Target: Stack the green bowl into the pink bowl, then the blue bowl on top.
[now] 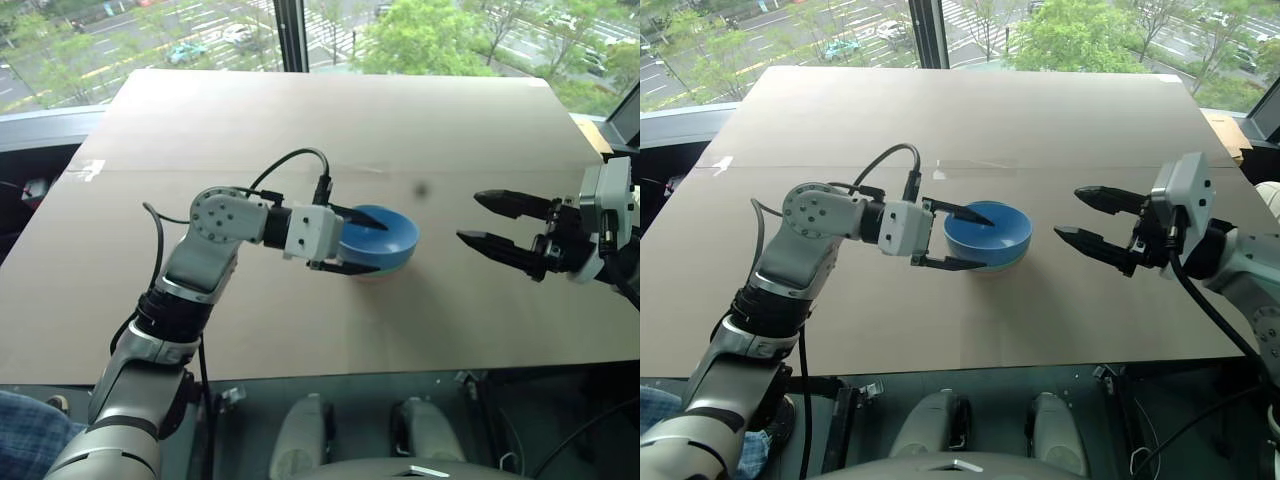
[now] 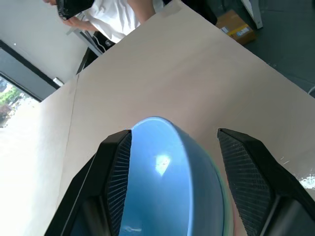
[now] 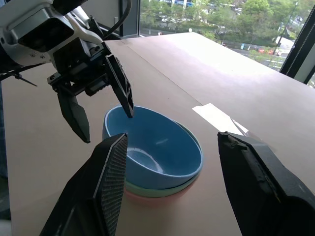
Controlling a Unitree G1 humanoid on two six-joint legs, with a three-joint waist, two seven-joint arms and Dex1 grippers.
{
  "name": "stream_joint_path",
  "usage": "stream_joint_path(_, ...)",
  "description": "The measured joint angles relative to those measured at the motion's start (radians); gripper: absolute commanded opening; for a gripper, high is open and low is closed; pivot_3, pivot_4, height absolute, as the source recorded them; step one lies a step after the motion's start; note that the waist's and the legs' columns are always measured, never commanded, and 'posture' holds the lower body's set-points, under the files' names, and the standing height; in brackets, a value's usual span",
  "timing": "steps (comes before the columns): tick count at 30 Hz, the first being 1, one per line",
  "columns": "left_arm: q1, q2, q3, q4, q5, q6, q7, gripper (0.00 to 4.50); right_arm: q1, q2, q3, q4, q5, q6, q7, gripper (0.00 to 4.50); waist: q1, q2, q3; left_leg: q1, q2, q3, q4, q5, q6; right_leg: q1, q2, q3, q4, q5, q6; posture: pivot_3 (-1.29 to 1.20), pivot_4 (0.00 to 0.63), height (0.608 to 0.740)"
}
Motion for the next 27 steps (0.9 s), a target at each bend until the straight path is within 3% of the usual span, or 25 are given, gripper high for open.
stream_joint_path(4, 0.103, 0.009, 0.120, -0.045, -0.100, 0.191, 0.125, 2.83, 0.103, 0.002, -0.004, -0.010, -0.016, -0.009, -0.007, 3.06, 0.000, 0.000, 0.000, 0.000, 0.001, 0.000, -0.001, 0.000, 0.000, 0.000, 0.000, 0.000, 0.000, 0.000, 0.000, 0.00, 0.150, 0.738)
stream_joint_path(7, 0.242, 0.038, 0.212, -0.053, -0.109, 0.228, 0.199, 2.83, 0.234, 0.022, -0.010, -0.021, -0.077, -0.052, -0.016, 3.06, 0.000, 0.000, 0.000, 0.000, 0.000, 0.000, -0.001, 0.000, 0.000, 0.000, 0.000, 0.000, 0.000, 0.000, 0.000, 0.00, 0.150, 0.738)
stream_joint_path(13, 0.464, 0.043, 0.362, -0.145, -0.175, 0.303, 0.306, 2.83, 0.357, 0.086, -0.053, -0.016, -0.156, -0.146, -0.046, 3.06, 0.001, -0.001, -0.001, 0.002, 0.001, 0.000, 0.000, 0.000, 0.000, 0.002, -0.001, 0.001, 0.000, 0.000, 0.000, 0.00, 0.150, 0.738)
stream_joint_path(20, 0.646, 0.040, 0.546, -0.271, -0.228, 0.403, 0.492, 2.83, 0.428, 0.190, -0.031, 0.079, -0.290, -0.321, -0.065, 3.06, -0.001, -0.001, -0.002, 0.005, 0.001, 0.001, 0.000, 0.000, -0.001, 0.003, -0.001, 0.001, 0.001, 0.000, 0.000, 0.00, 0.150, 0.738)
stream_joint_path(27, 0.808, 0.001, 0.589, -0.281, -0.204, 0.337, 0.530, 2.83, 0.404, 0.260, 0.037, 0.195, -0.382, -0.437, -0.099, 3.06, 0.002, -0.001, -0.003, 0.005, 0.000, 0.001, -0.001, 0.000, -0.001, 0.003, -0.001, 0.001, 0.000, -0.001, -0.001, 0.00, 0.150, 0.738)
